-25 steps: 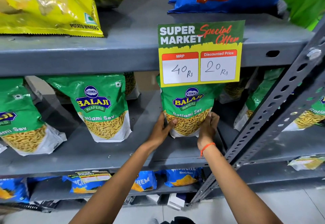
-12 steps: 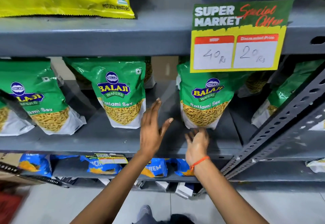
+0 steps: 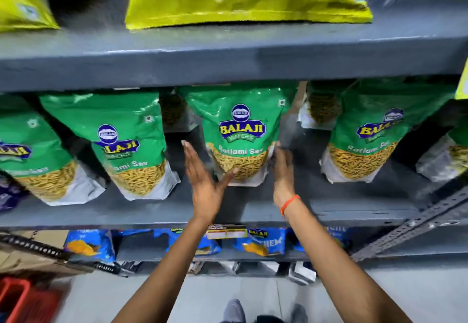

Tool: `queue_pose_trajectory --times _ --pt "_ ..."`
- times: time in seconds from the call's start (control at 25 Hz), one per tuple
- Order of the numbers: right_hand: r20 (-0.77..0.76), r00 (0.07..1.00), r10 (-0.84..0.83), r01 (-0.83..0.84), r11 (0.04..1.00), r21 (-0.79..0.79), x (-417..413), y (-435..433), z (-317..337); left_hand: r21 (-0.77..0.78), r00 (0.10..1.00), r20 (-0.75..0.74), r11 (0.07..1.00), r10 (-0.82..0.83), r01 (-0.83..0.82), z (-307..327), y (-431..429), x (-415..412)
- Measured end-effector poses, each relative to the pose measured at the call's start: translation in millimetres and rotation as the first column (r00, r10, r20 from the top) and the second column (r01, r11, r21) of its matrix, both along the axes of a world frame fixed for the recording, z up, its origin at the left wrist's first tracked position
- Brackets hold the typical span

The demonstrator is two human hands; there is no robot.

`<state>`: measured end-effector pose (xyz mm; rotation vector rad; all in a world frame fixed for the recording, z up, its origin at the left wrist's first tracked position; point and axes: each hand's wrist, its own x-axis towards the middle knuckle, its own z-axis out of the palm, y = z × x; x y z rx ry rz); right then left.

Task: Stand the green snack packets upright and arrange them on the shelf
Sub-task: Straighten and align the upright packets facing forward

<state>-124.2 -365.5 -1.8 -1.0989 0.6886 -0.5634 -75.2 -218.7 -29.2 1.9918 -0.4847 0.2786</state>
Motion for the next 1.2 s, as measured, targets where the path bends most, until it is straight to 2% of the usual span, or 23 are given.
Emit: queue_pose_trajectory --times 0.08,0.16,0.2,0.32,0.52,0.8,0.88,0.92,1.0,1.04,1.12,1.2 --pt "0.022 0.993 0.116 -0.112 0.985 -0.132 0.6 12.2 1.9 -0.209 0.94 -0.271 0.966 -0.208 0.153 -1.4 7.6 9.3" --pt "0.033 0.983 0.18 -0.17 0.964 -0.204 -2.6 15.8 0.2 -0.303 0.862 -0.371 0.922 -0.346 0.239 -7.2 8.2 15.6" --pt "0.038 0.98 0.196 -0.183 0.958 -0.222 -5.0 14.4 -1.2 -0.309 0.85 -0.391 0.92 -0.353 0.24 -9.3 6.6 16.6" --pt "0.047 0.978 0.201 -0.18 0.942 -0.282 -12.3 3.9 -5.1 -0.343 0.831 -0.423 0.913 -0.361 0.221 -12.3 -2.4 12.8" --pt "0.092 0.976 0.198 -0.163 0.942 -0.293 -21.7 -8.3 -1.3 -0.324 0.82 -0.439 0.916 -0.367 0.236 -4.1 -18.2 0.2" --pt "0.025 0.969 0.248 -0.232 0.936 -0.264 -26.4 -11.4 -4.1 -0.287 0.851 -0.421 0.936 -0.314 0.203 2.2 -18.1 -11.6" --pt "-0.045 0.994 0.099 -0.109 0.93 -0.352 -27.9 -2.1 -1.8 -0.242 0.858 -0.419 0.947 -0.298 0.211 6.0 -18.1 -14.5" --pt "-0.066 0.997 -0.041 0.006 0.89 -0.457 -29.6 4.6 0.3 -0.178 0.89 -0.38 0.964 -0.253 0.198 8.4 -17.0 -17.0" --pt "0.036 0.965 -0.26 0.222 0.734 -0.641 -33.0 22.5 11.3 -0.011 0.974 -0.191 0.993 -0.118 0.118 17.5 -13.2 -24.1" --pt "0.119 0.953 -0.28 0.283 0.67 -0.687 -31.0 34.1 19.2 0.049 0.998 -0.04 0.997 -0.057 0.059 23.8 -8.5 -25.6" --pt "0.244 0.945 -0.219 0.327 0.583 -0.744 -19.4 59.2 27.9 0.098 0.971 0.239 0.994 0.017 -0.041 37.8 9.6 -22.9" --pt "0.311 0.939 -0.148 0.341 0.535 -0.773 -4.1 86.1 34.8 0.111 0.922 0.379 0.986 0.077 -0.128 46.4 34.5 -12.0"
